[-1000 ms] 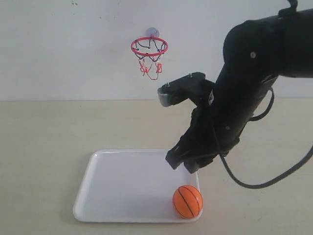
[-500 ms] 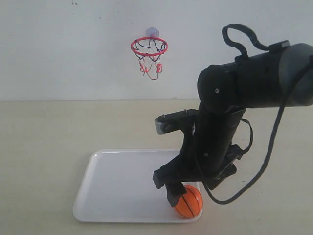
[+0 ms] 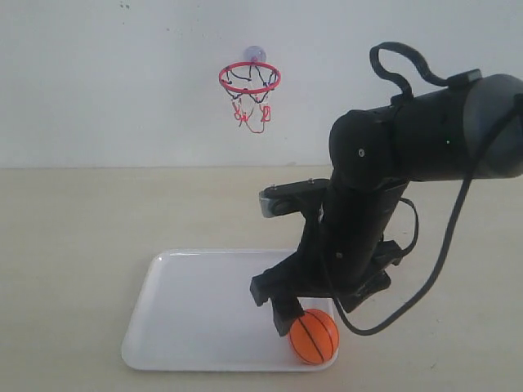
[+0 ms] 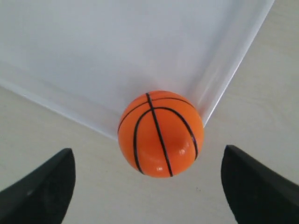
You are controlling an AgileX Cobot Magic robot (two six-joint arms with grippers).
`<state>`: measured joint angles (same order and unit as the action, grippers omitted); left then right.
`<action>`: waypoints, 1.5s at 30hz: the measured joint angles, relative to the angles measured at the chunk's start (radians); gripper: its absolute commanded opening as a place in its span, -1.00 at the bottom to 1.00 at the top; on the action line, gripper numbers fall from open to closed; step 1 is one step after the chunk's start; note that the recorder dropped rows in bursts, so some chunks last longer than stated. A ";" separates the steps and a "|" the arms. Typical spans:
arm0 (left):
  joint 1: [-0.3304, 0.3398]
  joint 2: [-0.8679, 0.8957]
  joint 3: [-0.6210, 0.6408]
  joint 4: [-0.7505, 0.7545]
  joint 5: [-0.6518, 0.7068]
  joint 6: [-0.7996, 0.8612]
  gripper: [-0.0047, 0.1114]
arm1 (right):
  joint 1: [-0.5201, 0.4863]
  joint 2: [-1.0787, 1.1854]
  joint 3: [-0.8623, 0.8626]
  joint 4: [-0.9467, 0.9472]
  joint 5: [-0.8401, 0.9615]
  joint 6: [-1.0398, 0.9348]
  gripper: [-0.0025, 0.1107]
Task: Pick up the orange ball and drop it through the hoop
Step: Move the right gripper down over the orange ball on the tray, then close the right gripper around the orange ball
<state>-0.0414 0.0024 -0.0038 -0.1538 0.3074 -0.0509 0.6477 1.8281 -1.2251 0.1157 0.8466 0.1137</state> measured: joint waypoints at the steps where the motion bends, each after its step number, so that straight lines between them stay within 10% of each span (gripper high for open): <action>1: 0.000 0.000 0.000 0.000 0.000 0.000 -0.85 | 0.000 0.000 0.000 0.000 0.000 0.000 0.45; 20: 0.000 0.000 0.000 0.000 0.000 0.000 -0.85 | 0.000 0.070 0.000 0.004 -0.017 0.004 0.44; 31: 0.000 0.000 0.000 0.000 0.000 0.000 -0.85 | 0.000 0.070 0.000 0.004 -0.030 0.029 0.09; 45: 0.000 0.000 0.000 0.000 0.000 0.000 -0.85 | 0.000 0.074 0.000 0.004 -0.030 0.045 0.45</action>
<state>-0.0414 0.0024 -0.0038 -0.1538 0.3074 -0.0509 0.6477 1.9022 -1.2251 0.1199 0.8164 0.1589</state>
